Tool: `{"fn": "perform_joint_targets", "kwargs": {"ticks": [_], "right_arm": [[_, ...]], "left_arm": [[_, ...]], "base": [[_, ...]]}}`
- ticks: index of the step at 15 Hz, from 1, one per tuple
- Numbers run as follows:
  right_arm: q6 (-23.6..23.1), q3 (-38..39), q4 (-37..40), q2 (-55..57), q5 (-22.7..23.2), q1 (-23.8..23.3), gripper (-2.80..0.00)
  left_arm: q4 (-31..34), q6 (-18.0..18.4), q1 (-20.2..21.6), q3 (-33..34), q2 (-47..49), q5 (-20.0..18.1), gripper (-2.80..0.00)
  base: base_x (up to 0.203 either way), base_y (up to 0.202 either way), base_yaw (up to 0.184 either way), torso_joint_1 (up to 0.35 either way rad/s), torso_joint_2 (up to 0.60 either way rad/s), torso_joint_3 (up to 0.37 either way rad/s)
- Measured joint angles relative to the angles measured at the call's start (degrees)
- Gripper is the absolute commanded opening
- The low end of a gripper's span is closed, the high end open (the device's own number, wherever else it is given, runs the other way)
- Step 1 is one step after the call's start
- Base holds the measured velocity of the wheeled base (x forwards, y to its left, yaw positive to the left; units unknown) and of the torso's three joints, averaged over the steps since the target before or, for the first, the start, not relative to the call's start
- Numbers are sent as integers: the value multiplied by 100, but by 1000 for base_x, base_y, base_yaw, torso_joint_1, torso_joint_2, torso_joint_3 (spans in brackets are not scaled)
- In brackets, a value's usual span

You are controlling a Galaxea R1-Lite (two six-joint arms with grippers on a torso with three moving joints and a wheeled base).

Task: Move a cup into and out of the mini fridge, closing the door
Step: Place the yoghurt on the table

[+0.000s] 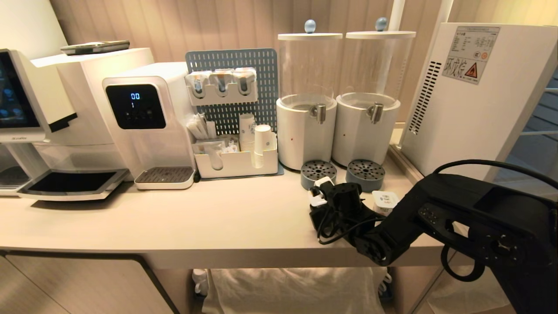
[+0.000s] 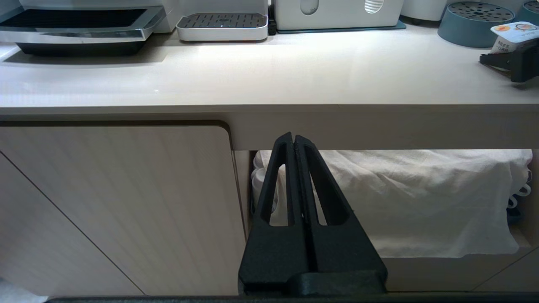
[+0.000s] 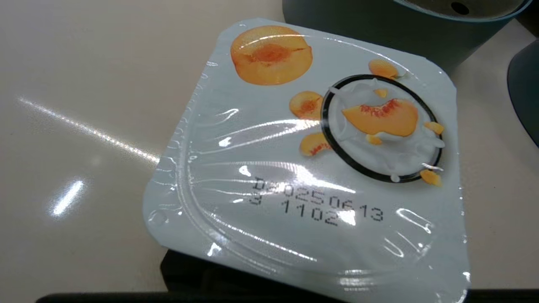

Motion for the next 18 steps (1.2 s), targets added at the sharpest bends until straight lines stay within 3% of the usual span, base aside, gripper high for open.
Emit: {"fn": "perform_joint_targets", "kwargs": {"ticks": [10,14,18], "right_arm": [[-3,311,-43,-206,-22,5,0],[-5,971,-66,-666,-24,16,0],[-44,1980,-683,-1249,-45,17,0]], "left_arm": [[2,-2,0,0,0,0,-280],[2,2,0,0,0,2,-280],[2,8,2,0,0,0,-280]], "base": [[0,0,0,0,0,0],[0,0,0,0,0,0],[0,0,0,0,0,0]]}}
